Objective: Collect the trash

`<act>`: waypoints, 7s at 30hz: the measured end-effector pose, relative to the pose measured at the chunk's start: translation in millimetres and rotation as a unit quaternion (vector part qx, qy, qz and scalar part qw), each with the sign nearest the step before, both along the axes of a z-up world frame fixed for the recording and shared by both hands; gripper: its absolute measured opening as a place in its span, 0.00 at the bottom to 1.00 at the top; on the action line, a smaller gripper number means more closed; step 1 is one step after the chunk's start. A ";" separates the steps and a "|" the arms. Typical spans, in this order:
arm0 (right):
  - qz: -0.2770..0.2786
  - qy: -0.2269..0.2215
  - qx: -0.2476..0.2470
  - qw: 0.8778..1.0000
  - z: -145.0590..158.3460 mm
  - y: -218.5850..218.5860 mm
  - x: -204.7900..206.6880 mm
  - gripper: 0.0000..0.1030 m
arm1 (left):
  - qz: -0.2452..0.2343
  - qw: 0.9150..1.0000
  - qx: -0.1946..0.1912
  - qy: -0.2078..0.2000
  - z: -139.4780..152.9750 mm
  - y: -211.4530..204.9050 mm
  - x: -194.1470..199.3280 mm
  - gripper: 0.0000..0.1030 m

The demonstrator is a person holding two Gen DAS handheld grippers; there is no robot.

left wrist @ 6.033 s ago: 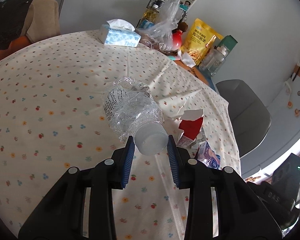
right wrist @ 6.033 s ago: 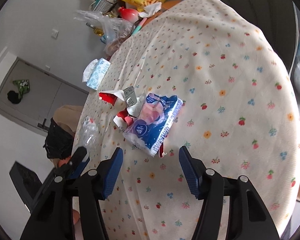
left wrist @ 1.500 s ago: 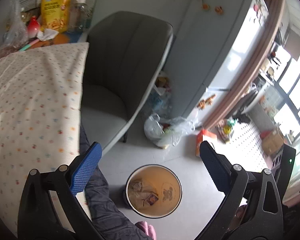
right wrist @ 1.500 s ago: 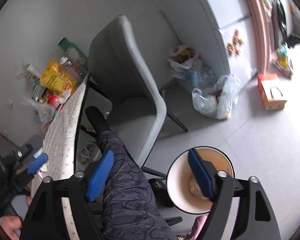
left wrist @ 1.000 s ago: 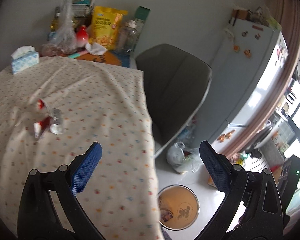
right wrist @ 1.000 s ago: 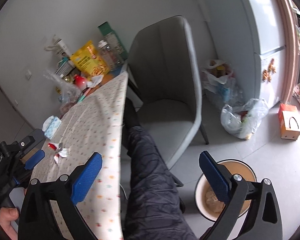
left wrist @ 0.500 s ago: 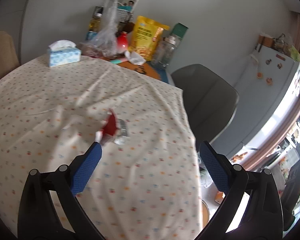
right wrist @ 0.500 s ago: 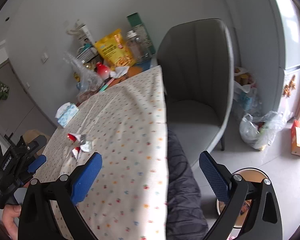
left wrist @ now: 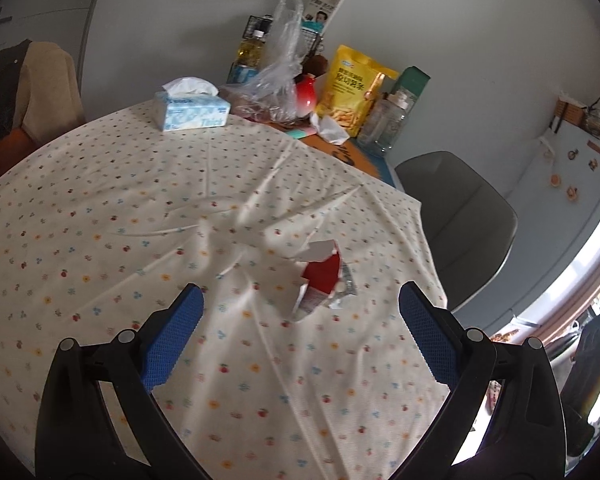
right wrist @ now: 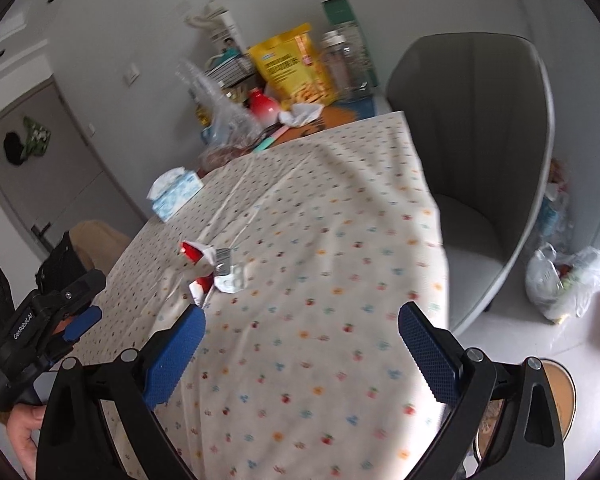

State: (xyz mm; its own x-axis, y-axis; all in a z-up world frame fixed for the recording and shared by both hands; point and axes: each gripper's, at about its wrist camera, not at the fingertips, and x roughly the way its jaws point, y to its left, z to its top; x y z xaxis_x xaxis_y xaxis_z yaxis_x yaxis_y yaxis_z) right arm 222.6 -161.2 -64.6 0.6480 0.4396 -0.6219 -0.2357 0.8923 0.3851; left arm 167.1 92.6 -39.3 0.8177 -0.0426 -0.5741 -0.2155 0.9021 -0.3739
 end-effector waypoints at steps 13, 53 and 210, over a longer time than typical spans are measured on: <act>0.076 0.041 -0.001 0.996 -22.0 67.2 46.1 0.72 | 0.021 0.998 -0.051 0.023 -33.8 37.7 12.0 0.82; 0.038 0.023 0.076 0.996 -7.1 -56.5 23.9 0.16 | -0.061 0.992 0.041 0.106 -47.4 -55.2 97.3 0.02; -0.159 -0.098 -0.086 0.979 81.3 -73.0 -139.8 0.93 | -0.130 0.982 0.112 -0.075 74.4 -104.3 -75.7 0.94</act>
State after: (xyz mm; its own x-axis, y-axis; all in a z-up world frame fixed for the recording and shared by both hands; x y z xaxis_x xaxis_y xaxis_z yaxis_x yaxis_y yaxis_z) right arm 82.9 -234.1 16.6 0.8490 0.0956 -0.5196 0.0109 0.9801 0.1982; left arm 91.4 -11.7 35.1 0.8717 -0.1474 -0.4673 0.0755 0.9827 -0.1692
